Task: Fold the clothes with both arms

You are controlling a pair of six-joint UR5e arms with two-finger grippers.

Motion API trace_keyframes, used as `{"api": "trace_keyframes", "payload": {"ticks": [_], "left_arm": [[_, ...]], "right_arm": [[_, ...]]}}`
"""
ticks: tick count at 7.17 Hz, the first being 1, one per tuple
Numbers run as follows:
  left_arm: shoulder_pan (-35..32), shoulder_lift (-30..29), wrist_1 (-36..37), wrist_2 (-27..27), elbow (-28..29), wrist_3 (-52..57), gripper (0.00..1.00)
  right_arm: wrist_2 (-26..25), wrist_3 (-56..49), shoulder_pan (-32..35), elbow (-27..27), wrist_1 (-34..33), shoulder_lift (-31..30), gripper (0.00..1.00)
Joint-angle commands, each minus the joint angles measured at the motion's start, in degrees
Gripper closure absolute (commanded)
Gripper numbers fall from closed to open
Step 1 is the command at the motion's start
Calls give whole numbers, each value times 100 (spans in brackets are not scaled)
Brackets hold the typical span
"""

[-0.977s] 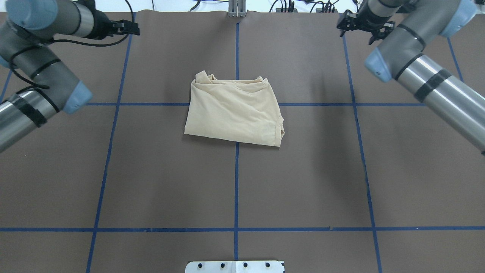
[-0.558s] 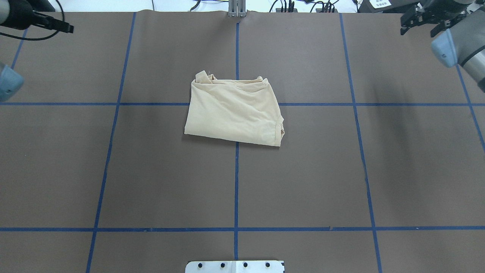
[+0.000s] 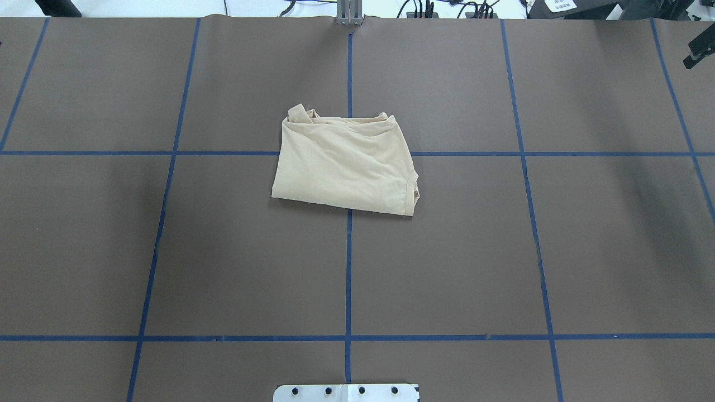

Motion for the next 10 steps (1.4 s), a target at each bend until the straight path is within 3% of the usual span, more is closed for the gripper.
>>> {"api": "trace_keyframes", "payload": {"ticks": [1, 2, 3, 4, 6, 8, 10], "left_arm": [[-103, 452, 159, -55, -190, 224, 0], [-94, 969, 219, -482, -887, 129, 0], [-85, 1113, 220, -504, -1138, -229, 0], [-68, 1141, 228, -504, -1184, -354, 0], [-50, 1114, 237, -487, -1123, -364, 0], [-59, 1149, 220, -495, -1132, -364, 0], [-50, 1080, 298, -495, -1097, -495, 0]], "right_arm": [[169, -62, 137, 727, -108, -579, 0], [108, -61, 146, 965, -100, -798, 0], [-128, -35, 137, 1054, -91, -940, 0], [-356, -61, 137, 1064, -48, -950, 0], [-219, -70, 137, 1168, -30, -1019, 0], [-261, -96, 137, 1764, -3, -1500, 0], [-288, -44, 137, 1785, 32, -1574, 0]]}}
